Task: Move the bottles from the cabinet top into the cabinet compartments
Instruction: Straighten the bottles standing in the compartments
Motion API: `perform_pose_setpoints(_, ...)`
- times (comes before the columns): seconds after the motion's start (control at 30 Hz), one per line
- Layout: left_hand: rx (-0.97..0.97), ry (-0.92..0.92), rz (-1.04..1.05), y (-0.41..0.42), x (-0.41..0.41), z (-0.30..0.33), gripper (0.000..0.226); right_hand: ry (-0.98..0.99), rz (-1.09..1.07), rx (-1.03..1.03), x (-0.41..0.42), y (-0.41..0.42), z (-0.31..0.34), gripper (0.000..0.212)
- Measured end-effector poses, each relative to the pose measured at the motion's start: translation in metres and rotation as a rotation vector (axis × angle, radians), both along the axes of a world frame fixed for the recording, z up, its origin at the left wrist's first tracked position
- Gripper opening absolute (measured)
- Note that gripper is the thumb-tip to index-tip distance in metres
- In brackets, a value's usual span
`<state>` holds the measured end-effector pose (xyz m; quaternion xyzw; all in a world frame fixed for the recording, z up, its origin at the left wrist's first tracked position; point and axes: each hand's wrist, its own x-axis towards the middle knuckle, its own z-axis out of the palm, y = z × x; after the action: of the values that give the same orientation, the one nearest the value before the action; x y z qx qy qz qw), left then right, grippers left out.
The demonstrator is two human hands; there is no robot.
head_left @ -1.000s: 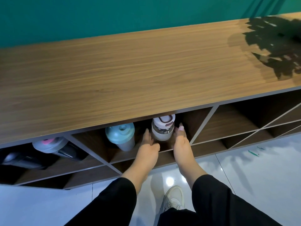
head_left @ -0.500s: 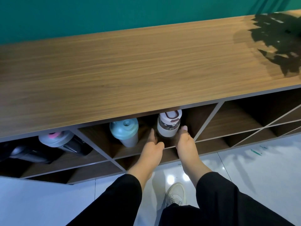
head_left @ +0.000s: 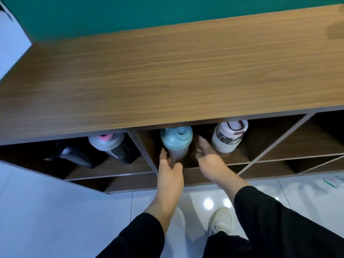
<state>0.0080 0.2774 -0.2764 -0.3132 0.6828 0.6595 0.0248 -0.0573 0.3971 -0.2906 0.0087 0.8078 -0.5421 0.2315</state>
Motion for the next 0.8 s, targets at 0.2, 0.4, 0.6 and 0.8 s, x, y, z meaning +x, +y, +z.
perform_pose_setpoints(0.2, -0.067, -0.008, -0.098, -0.013, -0.016, -0.003, 0.077, -0.039, 0.09, -0.041, 0.009, -0.018, 0.002, 0.065)
perform_pose_setpoints(0.4, -0.054, -0.065, -0.169, -0.025, -0.025, -0.006, 0.068, -0.019, 0.12, 0.037, 0.017, -0.014, -0.002, 0.065)
perform_pose_setpoints(0.6, -0.081, -0.076, -0.209, -0.028, -0.033, -0.011, 0.066, -0.035, 0.122, 0.028, 0.019, -0.016, -0.005, 0.066)
perform_pose_setpoints(0.8, -0.057, -0.141, -0.171, -0.023, -0.023, -0.009, 0.075, -0.1, 0.022, 0.14, 0.021, -0.012, -0.001, 0.056)
